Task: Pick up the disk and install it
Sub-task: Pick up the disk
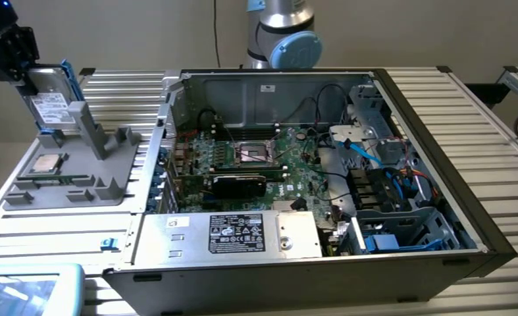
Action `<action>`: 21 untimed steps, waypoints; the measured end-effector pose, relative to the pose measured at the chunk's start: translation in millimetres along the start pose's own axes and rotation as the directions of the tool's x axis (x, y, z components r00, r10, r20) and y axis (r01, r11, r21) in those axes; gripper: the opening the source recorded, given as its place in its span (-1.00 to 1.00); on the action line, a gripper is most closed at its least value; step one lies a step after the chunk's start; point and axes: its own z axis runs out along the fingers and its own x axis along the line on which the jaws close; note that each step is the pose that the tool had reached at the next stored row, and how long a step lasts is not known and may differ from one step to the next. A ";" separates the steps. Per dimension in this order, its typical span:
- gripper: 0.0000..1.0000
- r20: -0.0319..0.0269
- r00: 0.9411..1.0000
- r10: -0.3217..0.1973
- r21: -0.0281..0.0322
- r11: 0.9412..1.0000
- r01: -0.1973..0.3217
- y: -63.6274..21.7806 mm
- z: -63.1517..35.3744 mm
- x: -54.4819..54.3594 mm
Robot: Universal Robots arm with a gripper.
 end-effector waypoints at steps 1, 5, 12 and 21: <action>-0.25 0.000 1.000 0.000 0.000 1.000 0.000 0.0 -1.1 0.0; -0.25 -0.001 1.000 0.000 0.001 1.000 0.000 0.0 -9.8 0.2; -0.25 -0.005 1.000 0.000 0.003 1.000 0.000 -0.3 -35.0 1.0; -0.25 -0.007 1.000 0.000 0.008 1.000 0.000 -3.1 -65.2 2.0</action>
